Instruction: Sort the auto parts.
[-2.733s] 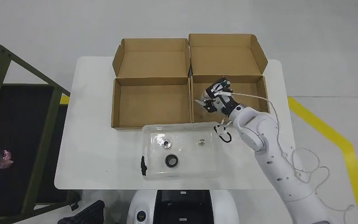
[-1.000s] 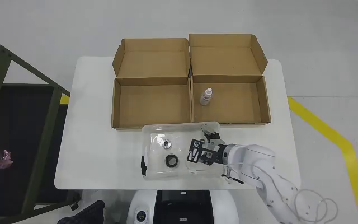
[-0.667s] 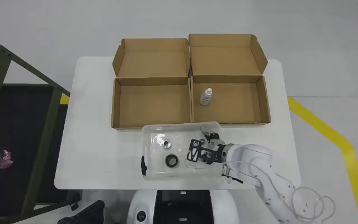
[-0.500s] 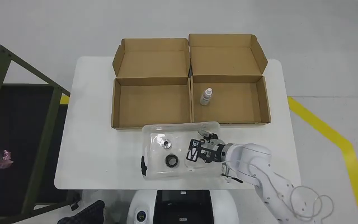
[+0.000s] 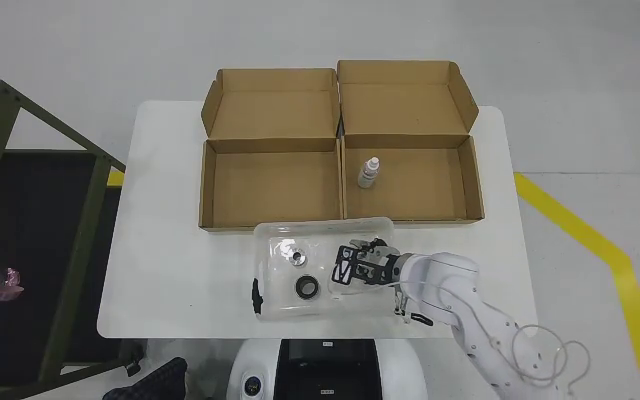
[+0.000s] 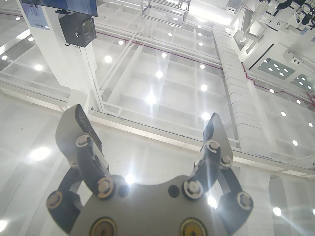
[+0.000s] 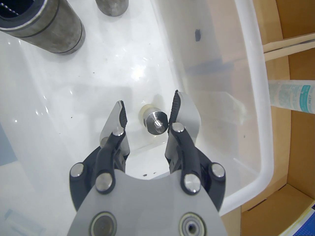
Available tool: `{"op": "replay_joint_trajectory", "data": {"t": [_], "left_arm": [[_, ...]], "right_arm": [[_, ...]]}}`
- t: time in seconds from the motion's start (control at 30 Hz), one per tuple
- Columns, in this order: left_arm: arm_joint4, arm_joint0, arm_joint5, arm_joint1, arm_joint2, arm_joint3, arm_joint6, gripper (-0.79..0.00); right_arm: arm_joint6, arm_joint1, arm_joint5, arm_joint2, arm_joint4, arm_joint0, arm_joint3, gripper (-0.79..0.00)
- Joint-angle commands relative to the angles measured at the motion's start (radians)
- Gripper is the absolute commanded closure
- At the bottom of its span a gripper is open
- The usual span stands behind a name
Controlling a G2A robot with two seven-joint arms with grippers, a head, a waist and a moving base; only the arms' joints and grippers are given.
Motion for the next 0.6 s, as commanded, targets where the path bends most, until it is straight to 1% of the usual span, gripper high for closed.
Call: {"op": "replay_joint_trajectory", "data": {"t": [0.0,0.07,0.13,0.2,0.3,0.57], "left_arm": [[0.0,0.0,0.0,0.0,0.0,0.0,0.0,-0.785],[0.0,0.0,0.0,0.0,0.0,0.0,0.0,-0.785],[0.0,0.0,0.0,0.0,0.0,0.0,0.0,-0.785],[0.0,0.0,0.0,0.0,0.0,0.0,0.0,-0.785],[0.0,0.0,0.0,0.0,0.0,0.0,0.0,-0.785],[0.0,0.0,0.0,0.0,0.0,0.0,0.0,-0.785]], "right_arm": [[0.003,0.0,-0.005,-0.003,-0.003,0.002,0.001,-0.274],[0.007,0.001,-0.008,-0.007,-0.011,0.002,-0.002,-0.231],[0.01,0.001,-0.011,-0.008,-0.013,0.002,-0.003,-0.139],[0.01,0.002,-0.01,-0.009,-0.014,0.002,-0.004,0.0],[0.007,0.002,-0.009,-0.009,-0.017,0.001,-0.015,0.0],[-0.051,0.011,-0.027,0.005,-0.006,-0.045,-0.119,0.0]]}}
